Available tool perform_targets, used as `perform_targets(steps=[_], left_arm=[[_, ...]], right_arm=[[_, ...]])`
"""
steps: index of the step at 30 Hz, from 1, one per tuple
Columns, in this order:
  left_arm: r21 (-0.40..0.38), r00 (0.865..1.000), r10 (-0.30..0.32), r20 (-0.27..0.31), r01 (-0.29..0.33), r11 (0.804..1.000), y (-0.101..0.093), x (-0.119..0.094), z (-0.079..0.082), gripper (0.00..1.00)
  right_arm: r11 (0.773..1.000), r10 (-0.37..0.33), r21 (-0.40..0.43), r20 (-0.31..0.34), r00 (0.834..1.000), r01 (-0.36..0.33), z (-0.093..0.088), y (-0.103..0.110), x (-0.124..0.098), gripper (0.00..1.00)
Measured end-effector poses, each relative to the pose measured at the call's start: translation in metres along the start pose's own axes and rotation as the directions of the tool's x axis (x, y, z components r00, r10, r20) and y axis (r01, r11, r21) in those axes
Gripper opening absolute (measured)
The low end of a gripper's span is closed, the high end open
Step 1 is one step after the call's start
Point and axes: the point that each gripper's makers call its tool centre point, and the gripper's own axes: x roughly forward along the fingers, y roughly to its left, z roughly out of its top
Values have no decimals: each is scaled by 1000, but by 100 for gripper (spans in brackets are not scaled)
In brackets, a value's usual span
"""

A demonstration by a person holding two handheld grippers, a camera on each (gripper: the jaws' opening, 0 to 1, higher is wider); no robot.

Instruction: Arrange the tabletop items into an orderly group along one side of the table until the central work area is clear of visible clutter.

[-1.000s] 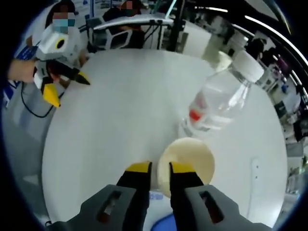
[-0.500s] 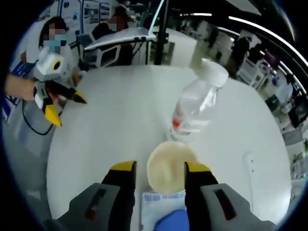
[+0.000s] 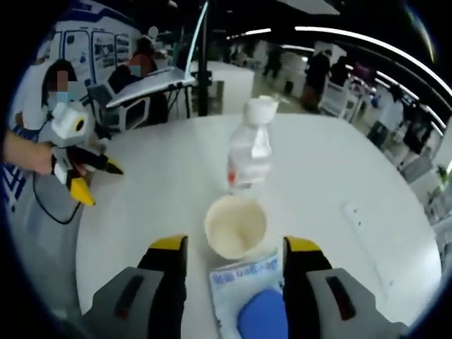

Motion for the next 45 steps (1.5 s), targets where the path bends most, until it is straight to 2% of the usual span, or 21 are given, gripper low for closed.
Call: perform_targets(steps=[6, 13, 20, 23, 29, 31, 33, 43, 45], left_arm=[[37, 1000, -20, -19, 20, 999, -7, 6, 1, 85], [69, 999, -44, -32, 46, 997, -16, 14, 7, 85], [101, 997, -66, -45, 70, 992, -29, 18, 10, 85], [109, 996, -72, -52, 77, 991, -32, 20, 9, 85], [128, 994, -84, -68, 92, 987, -35, 26, 11, 85], [129, 994, -86, -69, 95, 987, -35, 27, 12, 85], [126, 994, -89, -70, 97, 987, -36, 28, 12, 85], [156, 989, -116, -87, 128, 979, -47, 36, 16, 85], [164, 989, -119, -89, 132, 978, -48, 37, 19, 85]], right_arm=[[999, -26, 46, 18, 1000, 25, -10, -4, -11, 58], [995, -52, 92, 38, 998, 48, -22, -3, -28, 59], [980, -102, 175, 56, 993, 91, -39, -10, -47, 60], [965, -123, 240, 65, 990, 104, -47, -11, -56, 60], [955, -147, 270, 67, 987, 124, -59, -10, -68, 60], [940, -167, 314, 88, 982, 132, -60, -11, -74, 60], [936, -178, 324, 102, 979, 137, -62, -10, -81, 60], [905, -234, 389, 112, 966, 174, -87, -6, -109, 61], [893, -251, 411, 114, 961, 184, -93, -6, -115, 62]])
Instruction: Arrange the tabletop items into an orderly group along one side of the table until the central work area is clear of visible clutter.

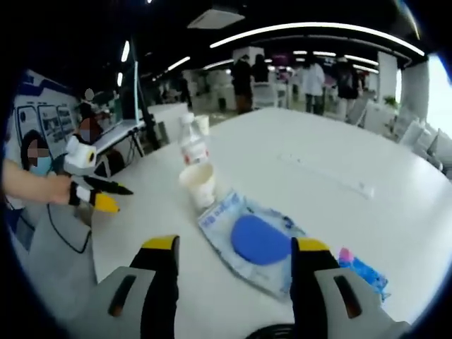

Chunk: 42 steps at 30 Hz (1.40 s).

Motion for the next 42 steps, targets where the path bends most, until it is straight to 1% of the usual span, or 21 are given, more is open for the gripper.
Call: perform_targets(steps=[7, 11, 13, 18, 24, 32, 36, 42], left_arm=[[32, 1000, -11, 0, 11, 999, 0, 5, 12, 85], [45, 1000, -17, 2, 17, 999, -1, 8, 18, 84], [52, 1000, -22, 4, 22, 998, -1, 10, 22, 84], [88, 1000, -28, 8, 27, 996, 1, 13, 35, 84], [123, 999, -36, 22, 33, 992, 2, 17, 50, 84], [161, 999, -45, 24, 40, 986, 4, 24, 63, 84], [169, 997, -58, 41, 50, 984, 5, 25, 70, 84], [169, 997, -59, 58, 49, 984, 9, 27, 83, 84]], right_arm=[[998, -40, 46, 23, 999, 39, -11, -9, -21, 62], [997, -66, 47, 37, 997, 64, -15, -13, -33, 62], [995, -74, 65, 47, 996, 71, -17, -15, -39, 63], [993, -94, 74, 53, 994, 90, -24, -18, -50, 63], [989, -133, 85, 100, 986, 125, -28, -22, -71, 64], [977, -186, 127, 99, 978, 173, -50, -30, -94, 64], [971, -207, 147, 106, 972, 191, -58, -33, -104, 64], [964, -231, 156, 98, 968, 215, -75, -30, -115, 64]])
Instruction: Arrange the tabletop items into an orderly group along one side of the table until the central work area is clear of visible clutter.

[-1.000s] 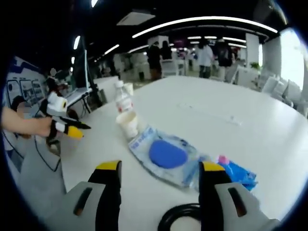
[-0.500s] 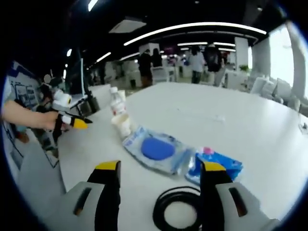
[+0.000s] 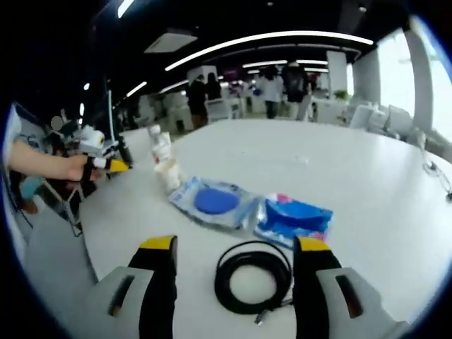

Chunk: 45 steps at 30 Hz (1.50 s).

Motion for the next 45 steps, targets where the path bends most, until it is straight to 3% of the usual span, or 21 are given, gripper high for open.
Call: perform_targets(steps=[13, 28, 45], left_arm=[[-19, 999, 2, 42, -1, 1000, 3, 13, 26, 83], [-34, 994, 33, 108, -29, 999, 1, 37, 59, 86], [-23, 994, 31, 109, -29, 999, -4, 59, 67, 85]], right_arm=[[998, -41, 55, -22, 999, 42, -28, -2, -16, 65], [994, -60, 91, -30, 998, 62, -41, -5, -25, 65], [986, -104, 125, -30, 994, 107, -52, -17, -41, 64]])
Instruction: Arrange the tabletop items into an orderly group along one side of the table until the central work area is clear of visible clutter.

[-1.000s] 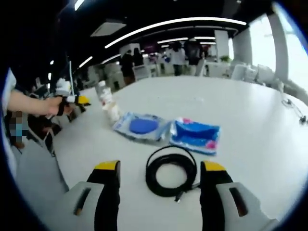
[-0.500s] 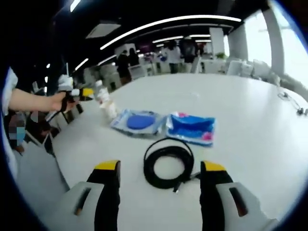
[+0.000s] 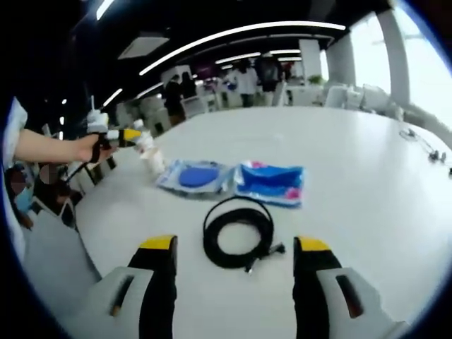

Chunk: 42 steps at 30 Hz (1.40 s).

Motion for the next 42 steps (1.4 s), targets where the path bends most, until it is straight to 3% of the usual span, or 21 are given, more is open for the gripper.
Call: perform_targets(steps=[11, 18, 23, 31, 38, 42], left_arm=[[-39, 1000, 21, 21, -20, 999, 4, 10, 9, 80], [-64, 999, 39, 6, -38, 997, 6, 19, 8, 76], [-111, 997, 60, 42, -55, 992, 10, 22, 14, 70], [-82, 997, 68, 39, -64, 995, 12, 28, 17, 65], [-55, 996, 82, 18, -81, 995, 16, 28, 12, 48], [-38, 995, 93, 33, -92, 995, 17, 26, 13, 38]], right_arm=[[999, -36, 33, -24, 999, 36, -17, -6, -11, 61], [997, -76, 32, -7, 997, 76, -13, -20, -17, 59], [993, -108, 56, 9, 994, 107, -8, -31, -21, 57], [988, -129, 88, 7, 992, 128, -16, -38, -25, 55], [987, -131, 93, 15, 991, 129, -15, -38, -26, 55], [987, -129, 96, 14, 991, 127, -16, -38, -26, 55]])
